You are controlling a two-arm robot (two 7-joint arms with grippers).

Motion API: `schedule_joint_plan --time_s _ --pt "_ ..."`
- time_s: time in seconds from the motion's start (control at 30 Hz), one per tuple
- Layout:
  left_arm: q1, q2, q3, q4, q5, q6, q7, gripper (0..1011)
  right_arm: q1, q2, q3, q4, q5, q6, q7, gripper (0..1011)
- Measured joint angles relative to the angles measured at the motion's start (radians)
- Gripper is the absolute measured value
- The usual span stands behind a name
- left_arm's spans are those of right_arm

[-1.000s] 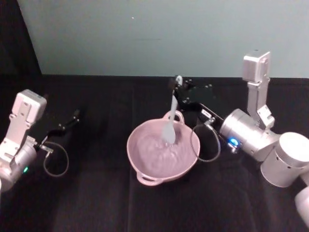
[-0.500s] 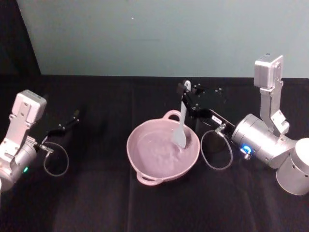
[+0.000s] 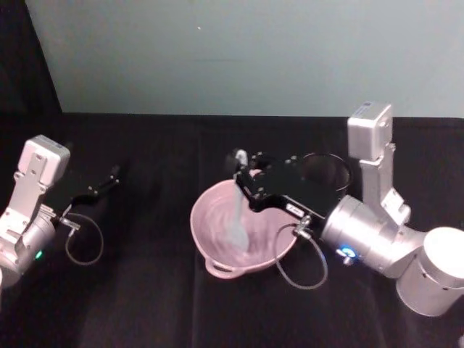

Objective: Use the one hand to pick up the spoon and stir the clear water in the bowl.

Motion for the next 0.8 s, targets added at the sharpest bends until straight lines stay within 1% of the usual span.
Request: schedule_joint_plan --time_s 0.2,0.33,0.47,0.6,0.63,0.7,0.73,0.8 --pt "0.0 0.0 0.0 0.0 0.0 0.0 0.0 1011 0.023 -0.024 -0.026 0.022 -0.002 -0.002 0.008 108" --pt "0.0 0.0 0.0 0.0 0.0 0.0 0.0 1011 0.04 -0.038 -0.034 0.045 -0.002 -0.008 0.011 108" --pt "0.0 0.0 0.0 0.0 0.0 0.0 0.0 1011 0.074 -0.064 -0.038 0.101 -0.002 -0.022 0.012 108" --pt "0.0 0.0 0.0 0.0 0.0 0.0 0.0 1011 0.103 -0.086 -0.031 0.162 0.0 -0.04 0.012 108" --pt "0.0 0.0 0.0 0.0 0.0 0.0 0.0 1011 0.113 -0.092 -0.026 0.187 0.002 -0.047 0.009 108" --pt "0.0 0.0 0.0 0.0 0.0 0.0 0.0 1011 0.122 -0.097 -0.019 0.208 0.004 -0.052 0.005 109" --pt "0.0 0.0 0.0 0.0 0.0 0.0 0.0 1011 0.128 -0.099 -0.01 0.226 0.005 -0.057 -0.002 108" --pt "0.0 0.0 0.0 0.0 0.0 0.0 0.0 1011 0.132 -0.099 0.001 0.237 0.005 -0.061 -0.007 108"
